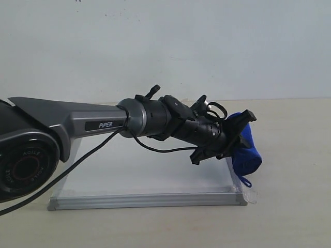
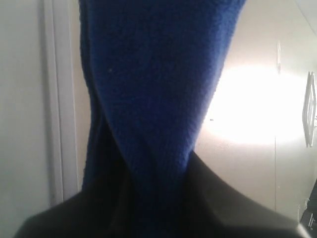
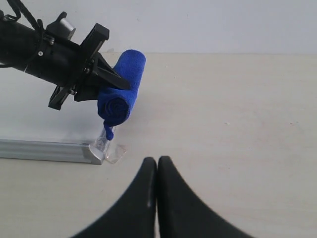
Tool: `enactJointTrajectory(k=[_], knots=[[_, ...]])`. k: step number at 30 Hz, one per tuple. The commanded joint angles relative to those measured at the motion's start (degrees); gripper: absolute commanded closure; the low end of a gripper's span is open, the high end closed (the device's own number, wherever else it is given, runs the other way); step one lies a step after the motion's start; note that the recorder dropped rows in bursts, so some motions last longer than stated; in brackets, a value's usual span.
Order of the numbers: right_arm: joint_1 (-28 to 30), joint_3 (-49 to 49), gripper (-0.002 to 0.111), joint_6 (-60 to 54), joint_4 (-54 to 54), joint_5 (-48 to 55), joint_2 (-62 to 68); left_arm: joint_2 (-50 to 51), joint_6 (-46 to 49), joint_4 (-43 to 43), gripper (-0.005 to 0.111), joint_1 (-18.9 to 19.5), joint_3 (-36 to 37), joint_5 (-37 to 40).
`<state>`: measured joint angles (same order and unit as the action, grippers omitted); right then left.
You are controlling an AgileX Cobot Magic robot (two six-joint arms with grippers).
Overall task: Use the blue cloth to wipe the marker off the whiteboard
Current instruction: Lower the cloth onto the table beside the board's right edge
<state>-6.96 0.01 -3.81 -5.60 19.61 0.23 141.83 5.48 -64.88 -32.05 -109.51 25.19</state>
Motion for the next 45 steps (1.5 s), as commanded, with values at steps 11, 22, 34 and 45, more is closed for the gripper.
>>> enactJointTrajectory(k=[11,22,34,45], knots=[[0.1,0.0,0.108,0.0,0.0,-0.5,-0.2,-0.5,-0.3,0.2,0.103,0.2,0.2,-0.7],[0.1,0.0,0.108,0.0,0.0,-0.5,-0.2,0.0,-0.3,0.9,0.103,0.2,0.2,0.3],[0.1,0.0,0.108,0.0,0.0,-0.5,-0.2,0.7,-0.3,0.1,0.099,0.2,0.2,0.3],[0.1,0.0,0.108,0.0,0.0,-0.5,-0.2,0.7,-0.1,-1.3,0.053,0.2,0.2,0.3]])
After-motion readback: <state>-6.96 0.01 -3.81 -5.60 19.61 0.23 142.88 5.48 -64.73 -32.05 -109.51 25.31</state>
